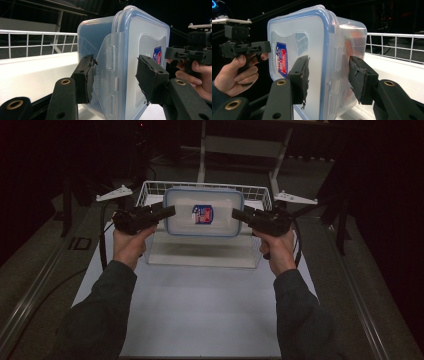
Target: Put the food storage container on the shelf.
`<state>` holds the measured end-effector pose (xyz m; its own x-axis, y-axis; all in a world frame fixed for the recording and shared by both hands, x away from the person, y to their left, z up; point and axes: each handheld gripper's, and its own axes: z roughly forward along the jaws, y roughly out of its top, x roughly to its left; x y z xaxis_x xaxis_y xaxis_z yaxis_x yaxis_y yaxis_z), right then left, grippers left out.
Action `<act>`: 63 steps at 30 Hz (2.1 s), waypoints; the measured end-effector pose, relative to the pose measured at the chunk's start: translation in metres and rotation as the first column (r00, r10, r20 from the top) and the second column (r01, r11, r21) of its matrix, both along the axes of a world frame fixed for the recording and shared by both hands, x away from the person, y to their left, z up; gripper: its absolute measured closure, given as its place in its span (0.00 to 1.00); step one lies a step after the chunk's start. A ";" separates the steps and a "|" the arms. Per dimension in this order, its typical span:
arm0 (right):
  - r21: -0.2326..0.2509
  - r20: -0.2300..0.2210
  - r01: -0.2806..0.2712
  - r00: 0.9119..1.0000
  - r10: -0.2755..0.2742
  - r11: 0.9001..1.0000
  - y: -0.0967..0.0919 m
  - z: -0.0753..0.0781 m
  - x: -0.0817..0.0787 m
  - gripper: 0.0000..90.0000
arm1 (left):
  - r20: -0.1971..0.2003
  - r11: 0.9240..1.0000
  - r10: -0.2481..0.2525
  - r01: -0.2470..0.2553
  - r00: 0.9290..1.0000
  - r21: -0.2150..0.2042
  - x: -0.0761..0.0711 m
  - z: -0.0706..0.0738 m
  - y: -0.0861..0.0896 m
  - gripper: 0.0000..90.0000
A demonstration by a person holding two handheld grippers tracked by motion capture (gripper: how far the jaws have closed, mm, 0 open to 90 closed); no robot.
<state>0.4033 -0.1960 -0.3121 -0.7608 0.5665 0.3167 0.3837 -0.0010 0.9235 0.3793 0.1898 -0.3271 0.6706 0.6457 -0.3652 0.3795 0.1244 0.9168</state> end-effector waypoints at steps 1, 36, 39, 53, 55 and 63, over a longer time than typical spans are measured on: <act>-0.008 -0.007 0.008 1.000 -0.008 1.000 0.001 -0.002 0.006 0.57 | -0.010 1.000 0.005 -0.005 1.000 0.004 0.005 -0.002 0.000 0.55; -0.105 -0.052 0.187 0.980 -0.194 0.977 0.013 -0.012 0.033 0.63 | -0.069 0.991 0.131 -0.131 0.989 0.008 0.041 -0.006 -0.013 0.52; -0.119 -0.055 0.195 0.978 -0.203 0.974 0.016 -0.015 0.033 0.59 | -0.058 0.981 0.189 -0.187 0.980 0.048 0.042 -0.008 -0.016 0.51; -0.267 0.062 0.242 0.970 -0.234 0.933 0.021 -0.016 0.020 0.56 | -0.013 0.955 0.211 -0.203 0.977 0.215 0.029 -0.006 -0.010 0.47; -0.315 0.091 0.238 0.971 -0.220 0.919 0.021 -0.015 0.013 0.55 | 0.000 0.946 0.199 -0.192 0.980 0.260 0.024 -0.004 -0.008 0.47; -0.421 0.108 0.154 0.987 -0.119 0.894 0.018 -0.013 -0.019 0.52 | 0.047 0.929 0.195 -0.200 0.980 0.312 -0.007 0.006 0.002 0.48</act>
<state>0.3841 -0.1782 -0.3246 -0.6782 0.7340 -0.0357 0.3355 0.3525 0.8736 0.3724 0.1918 -0.3212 0.5219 0.8454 -0.1133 0.3627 -0.0998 0.9265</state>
